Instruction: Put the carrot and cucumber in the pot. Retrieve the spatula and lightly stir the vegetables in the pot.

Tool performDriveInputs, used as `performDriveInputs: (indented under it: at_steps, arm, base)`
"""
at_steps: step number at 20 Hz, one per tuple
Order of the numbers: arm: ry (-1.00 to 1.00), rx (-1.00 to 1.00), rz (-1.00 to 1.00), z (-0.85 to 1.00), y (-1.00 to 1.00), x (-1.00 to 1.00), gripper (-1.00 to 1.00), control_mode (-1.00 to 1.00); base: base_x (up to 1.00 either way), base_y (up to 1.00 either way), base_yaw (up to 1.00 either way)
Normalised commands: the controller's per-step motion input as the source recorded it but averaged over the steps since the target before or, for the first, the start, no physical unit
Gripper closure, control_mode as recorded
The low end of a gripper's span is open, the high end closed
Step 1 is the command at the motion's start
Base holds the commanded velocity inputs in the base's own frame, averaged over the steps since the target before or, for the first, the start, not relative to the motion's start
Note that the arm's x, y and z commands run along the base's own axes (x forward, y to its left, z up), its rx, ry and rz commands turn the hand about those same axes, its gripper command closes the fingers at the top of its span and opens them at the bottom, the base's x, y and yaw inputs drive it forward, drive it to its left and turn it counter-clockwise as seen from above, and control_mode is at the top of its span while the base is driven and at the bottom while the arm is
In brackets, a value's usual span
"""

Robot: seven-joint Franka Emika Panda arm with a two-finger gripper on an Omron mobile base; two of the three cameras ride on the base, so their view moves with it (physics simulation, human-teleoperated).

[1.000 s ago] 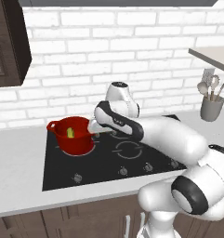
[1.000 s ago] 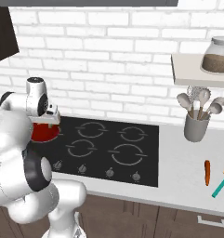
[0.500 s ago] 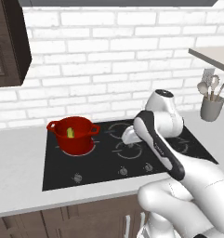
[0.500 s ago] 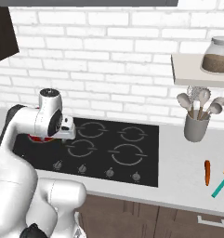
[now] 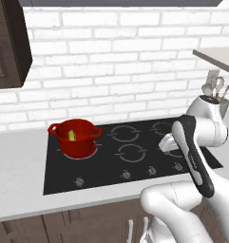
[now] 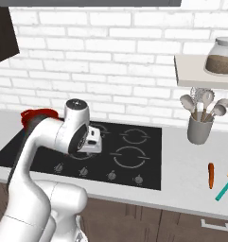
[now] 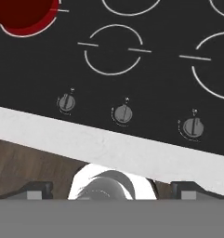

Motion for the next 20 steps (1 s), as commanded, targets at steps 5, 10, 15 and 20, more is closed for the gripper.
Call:
performDriveInputs:
  at_steps: [5, 10, 15, 20]
  arm:
    - [0.13, -0.14, 0.0, 0.21, -1.0, -0.16, -1.0, -1.0]
    - [0.12, -0.26, -0.09, -0.01, -1.0, 0.0, -1.0, -1.0]
    - [0.0, -0.17, -0.16, -0.07, -1.0, 0.0, -1.0, -1.0]
    - [0.08, 0.03, -0.08, 0.0, -1.0, 0.11, -1.0, -1.0]
  base:
    - [0.0, 0.0, 0.0]
    - [0.0, 0.0, 0.0]
    - [0.0, 0.0, 0.0]
    - [0.0, 0.0, 0.0]
